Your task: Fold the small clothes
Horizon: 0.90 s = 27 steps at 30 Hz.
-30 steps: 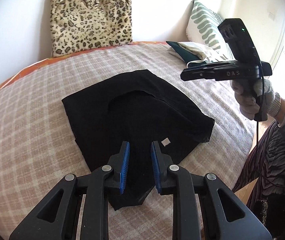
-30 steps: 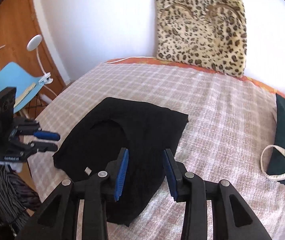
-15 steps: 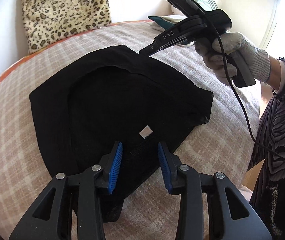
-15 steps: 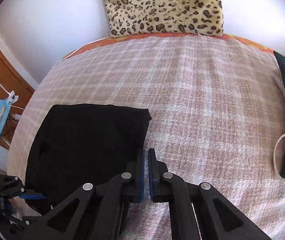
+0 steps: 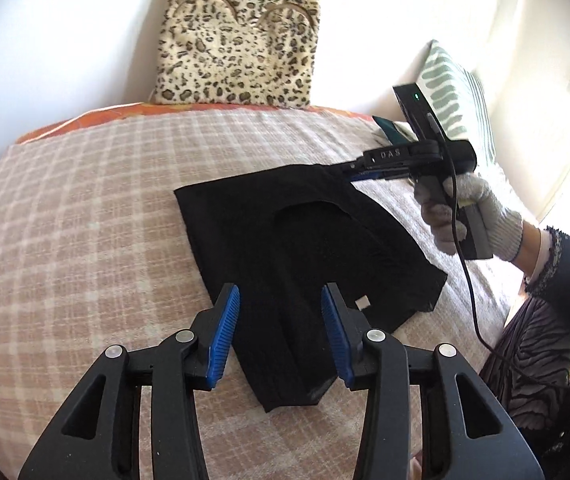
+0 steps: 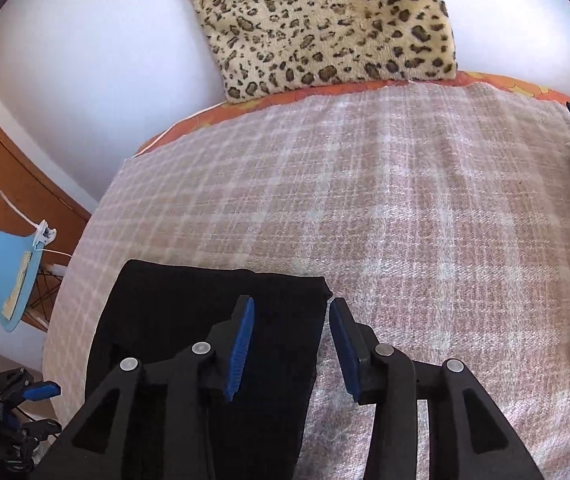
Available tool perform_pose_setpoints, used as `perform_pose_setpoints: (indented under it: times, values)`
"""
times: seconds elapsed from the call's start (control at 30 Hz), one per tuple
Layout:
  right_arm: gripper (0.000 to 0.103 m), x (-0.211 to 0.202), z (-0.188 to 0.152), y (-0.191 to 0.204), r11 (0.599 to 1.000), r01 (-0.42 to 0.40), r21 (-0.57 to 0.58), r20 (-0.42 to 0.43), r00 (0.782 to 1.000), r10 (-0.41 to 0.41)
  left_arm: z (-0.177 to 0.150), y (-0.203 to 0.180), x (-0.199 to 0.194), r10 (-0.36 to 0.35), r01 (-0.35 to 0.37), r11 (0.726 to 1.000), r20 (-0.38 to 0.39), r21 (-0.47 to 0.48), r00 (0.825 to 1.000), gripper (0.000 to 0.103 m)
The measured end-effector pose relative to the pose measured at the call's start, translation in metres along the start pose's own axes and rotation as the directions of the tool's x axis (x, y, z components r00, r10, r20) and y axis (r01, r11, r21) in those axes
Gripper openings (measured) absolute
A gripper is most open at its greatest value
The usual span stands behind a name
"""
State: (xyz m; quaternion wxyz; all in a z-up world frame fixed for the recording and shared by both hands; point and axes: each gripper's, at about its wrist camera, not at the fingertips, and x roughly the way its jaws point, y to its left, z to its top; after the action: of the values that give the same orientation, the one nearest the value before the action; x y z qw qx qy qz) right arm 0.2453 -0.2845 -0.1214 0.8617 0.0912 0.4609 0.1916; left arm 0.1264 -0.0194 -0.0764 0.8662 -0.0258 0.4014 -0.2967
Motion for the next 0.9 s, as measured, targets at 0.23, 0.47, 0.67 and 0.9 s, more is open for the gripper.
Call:
perform_pose_setpoints:
  times: [0.23, 0.47, 0.67, 0.9]
  values:
    - [0.005, 0.012, 0.009, 0.001, 0.991, 0.123, -0.044, 0.019, 0.992, -0.122, 0.000, 0.050, 0.001, -0.002, 0.001, 0.976, -0.003, -0.219, 1.000, 0.042]
    - [0.050, -0.005, 0.010, -0.011, 0.998, -0.059, 0.002, 0.022, 0.998, 0.059, -0.034, 0.053, 0.001, -0.130, 0.107, 0.901, -0.026, -0.420, 0.991, 0.042]
    - [0.063, 0.005, 0.000, -0.035, 0.982, -0.162, 0.098, 0.008, 0.987, 0.162, -0.056, 0.048, 0.014, -0.245, 0.174, 0.807, -0.052, -0.564, 0.968, 0.042]
    - [0.064, 0.007, 0.000, -0.054, 0.939, -0.293, 0.182, 0.025, 0.956, 0.293, -0.061, 0.046, 0.018, -0.289, 0.206, 0.766, -0.040, -0.608, 0.957, 0.043]
